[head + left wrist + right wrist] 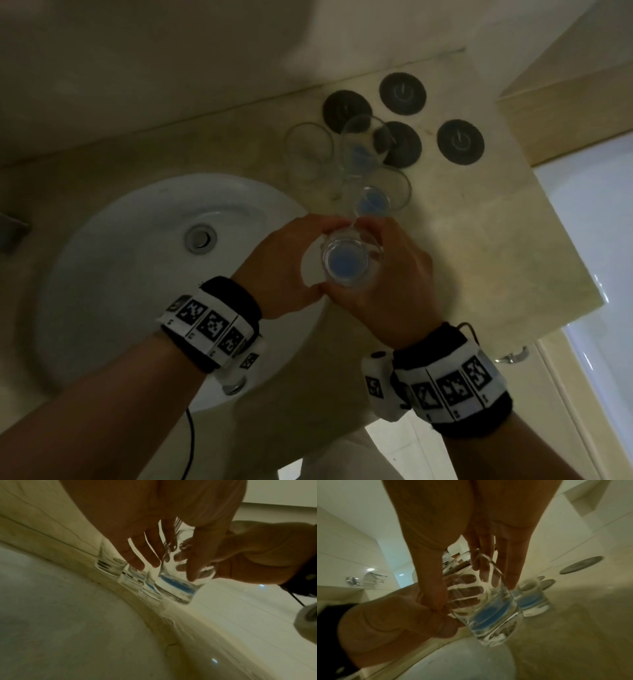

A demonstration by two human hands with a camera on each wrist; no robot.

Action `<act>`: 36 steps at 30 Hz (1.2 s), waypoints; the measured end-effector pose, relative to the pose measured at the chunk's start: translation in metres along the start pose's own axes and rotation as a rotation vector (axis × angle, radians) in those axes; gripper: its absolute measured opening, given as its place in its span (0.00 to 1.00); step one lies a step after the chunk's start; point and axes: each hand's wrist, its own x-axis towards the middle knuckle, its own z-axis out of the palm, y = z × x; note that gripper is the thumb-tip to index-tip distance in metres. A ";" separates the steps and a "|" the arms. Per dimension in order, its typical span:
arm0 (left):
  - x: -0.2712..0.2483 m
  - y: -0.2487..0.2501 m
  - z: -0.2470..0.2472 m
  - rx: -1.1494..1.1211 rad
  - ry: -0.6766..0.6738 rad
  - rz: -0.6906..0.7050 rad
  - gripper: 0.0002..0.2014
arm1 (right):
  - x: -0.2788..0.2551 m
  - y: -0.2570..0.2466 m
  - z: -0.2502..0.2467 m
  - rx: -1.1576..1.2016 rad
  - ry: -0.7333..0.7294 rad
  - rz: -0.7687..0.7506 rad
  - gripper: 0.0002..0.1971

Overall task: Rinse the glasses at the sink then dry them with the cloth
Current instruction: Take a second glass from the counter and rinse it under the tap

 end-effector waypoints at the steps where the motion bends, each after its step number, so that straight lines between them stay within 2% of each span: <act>1: -0.008 -0.002 -0.007 0.003 0.019 -0.022 0.37 | 0.003 -0.011 0.002 0.004 -0.028 -0.027 0.36; 4: -0.038 -0.012 -0.030 -0.007 0.128 -0.108 0.43 | 0.010 -0.046 0.022 0.020 -0.130 -0.104 0.38; 8: -0.093 -0.030 -0.059 -0.058 0.355 -0.246 0.42 | 0.021 -0.086 0.072 0.031 -0.332 -0.197 0.44; 11: -0.137 -0.044 -0.073 -0.158 0.543 -0.390 0.41 | 0.029 -0.120 0.115 0.036 -0.499 -0.288 0.38; 14: -0.170 -0.063 -0.077 -0.255 0.699 -0.567 0.39 | 0.046 -0.154 0.154 0.052 -0.532 -0.378 0.28; 17: -0.188 -0.081 -0.078 -0.397 0.808 -0.727 0.40 | 0.070 -0.183 0.191 0.004 -0.564 -0.477 0.24; 20: -0.194 -0.095 -0.080 -0.475 0.850 -0.833 0.32 | 0.090 -0.207 0.222 -0.073 -0.593 -0.597 0.23; 22: -0.196 -0.100 -0.082 -0.486 0.861 -0.841 0.27 | 0.099 -0.218 0.236 -0.108 -0.612 -0.628 0.24; 24: -0.196 -0.103 -0.083 -0.501 0.872 -0.822 0.27 | 0.104 -0.222 0.246 -0.138 -0.626 -0.648 0.26; 32: -0.192 -0.109 -0.095 -0.463 0.897 -0.738 0.40 | 0.121 -0.228 0.250 -0.116 -0.606 -0.497 0.26; 36: -0.191 -0.113 -0.099 -0.529 0.921 -0.707 0.46 | 0.127 -0.231 0.256 -0.026 -0.595 -0.397 0.27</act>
